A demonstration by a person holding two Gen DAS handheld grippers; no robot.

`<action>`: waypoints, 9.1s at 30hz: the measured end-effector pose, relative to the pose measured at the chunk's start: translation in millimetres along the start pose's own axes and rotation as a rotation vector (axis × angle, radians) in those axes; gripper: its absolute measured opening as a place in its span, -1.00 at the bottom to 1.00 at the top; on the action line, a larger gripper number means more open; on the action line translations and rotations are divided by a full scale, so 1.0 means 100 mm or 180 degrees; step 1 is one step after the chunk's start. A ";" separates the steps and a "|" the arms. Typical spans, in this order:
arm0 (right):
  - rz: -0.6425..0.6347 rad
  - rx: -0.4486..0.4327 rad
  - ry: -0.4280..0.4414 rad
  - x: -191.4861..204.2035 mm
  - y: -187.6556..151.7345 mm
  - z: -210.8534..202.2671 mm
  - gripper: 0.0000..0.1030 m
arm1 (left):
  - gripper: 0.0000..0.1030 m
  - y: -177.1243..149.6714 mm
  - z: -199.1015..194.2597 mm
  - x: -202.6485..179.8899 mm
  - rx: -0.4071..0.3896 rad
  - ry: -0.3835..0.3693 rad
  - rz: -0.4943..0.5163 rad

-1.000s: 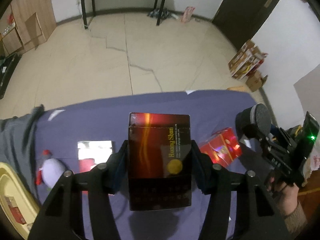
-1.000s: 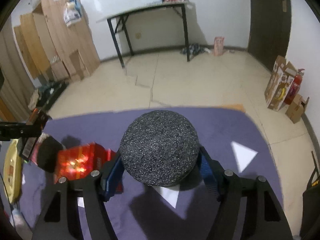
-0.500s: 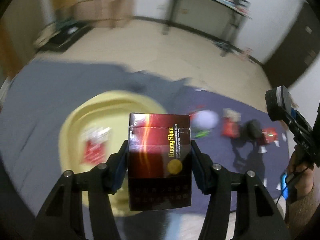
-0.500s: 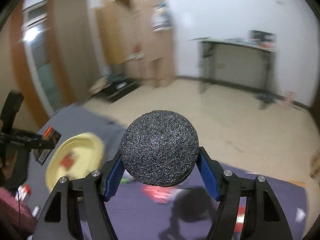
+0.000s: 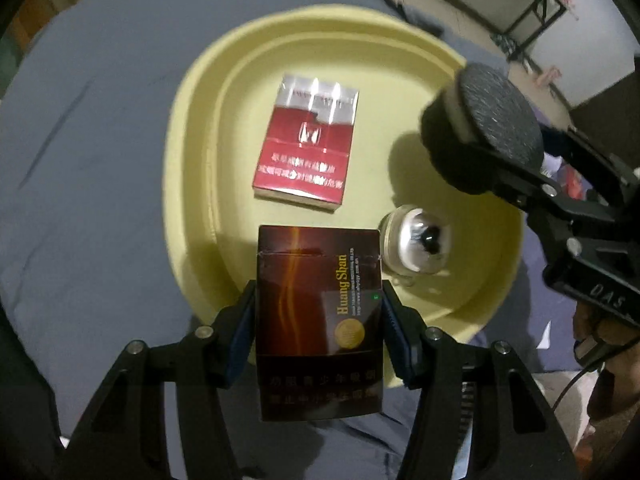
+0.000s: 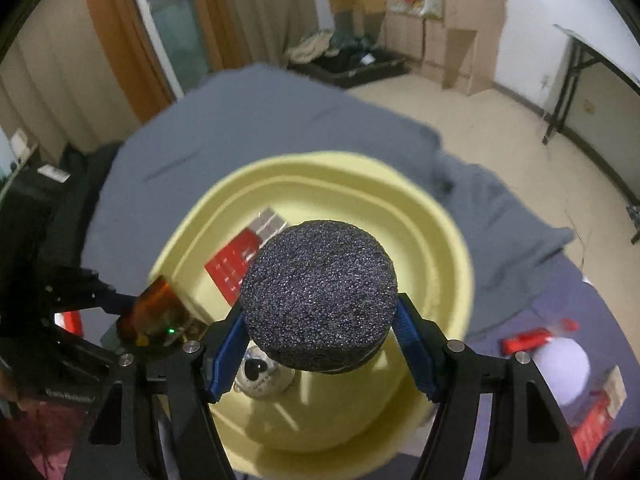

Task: Organize rigid objects
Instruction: 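Lower both held items into the yellow tray and release, then grasp the red Hongqiqu pack with the left tool while the right tool grasps the red box, then place both packs into the yellow tray and open both tools, then grasp the black foam jar with the left tool while the right tool grasps the Double Happiness pack, then lower both into the yellow tray and release, then grasp the red marker with the left tool while the right tool grasps the white plush ball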

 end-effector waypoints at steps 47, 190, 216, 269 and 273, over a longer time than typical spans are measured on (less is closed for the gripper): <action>0.2335 -0.0637 -0.1659 -2.54 -2.39 -1.98 0.99 | 1.00 0.54 0.25 -3.46 -0.0525 -0.0315 0.1469; 0.0772 -0.0887 -0.0762 -1.35 -0.73 -1.14 0.76 | 0.33 -0.14 -1.42 -1.55 -0.1171 -0.0250 0.0327; -0.0580 0.0085 -0.0466 0.32 0.14 0.67 0.77 | 0.34 0.20 -0.40 0.25 -0.0777 -0.0262 -0.0472; 0.1272 -0.0377 -0.1219 -2.42 -1.57 -0.50 -0.07 | 0.46 1.13 0.69 -2.80 0.0004 0.0129 0.1394; 0.1248 -0.0429 -0.1232 -2.40 -1.71 -0.56 -0.06 | 0.03 1.21 0.62 -2.76 -0.0076 0.0044 0.1202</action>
Point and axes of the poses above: each gripper's, at about its wrist camera, not at the fingertips, and z roughly the way its jaws point, x to its left, y to its top, the point moved 9 cm from there along z, roughly the way its jaws point, and after that the axes turned 2 degrees about x, right-handed, at the moved point
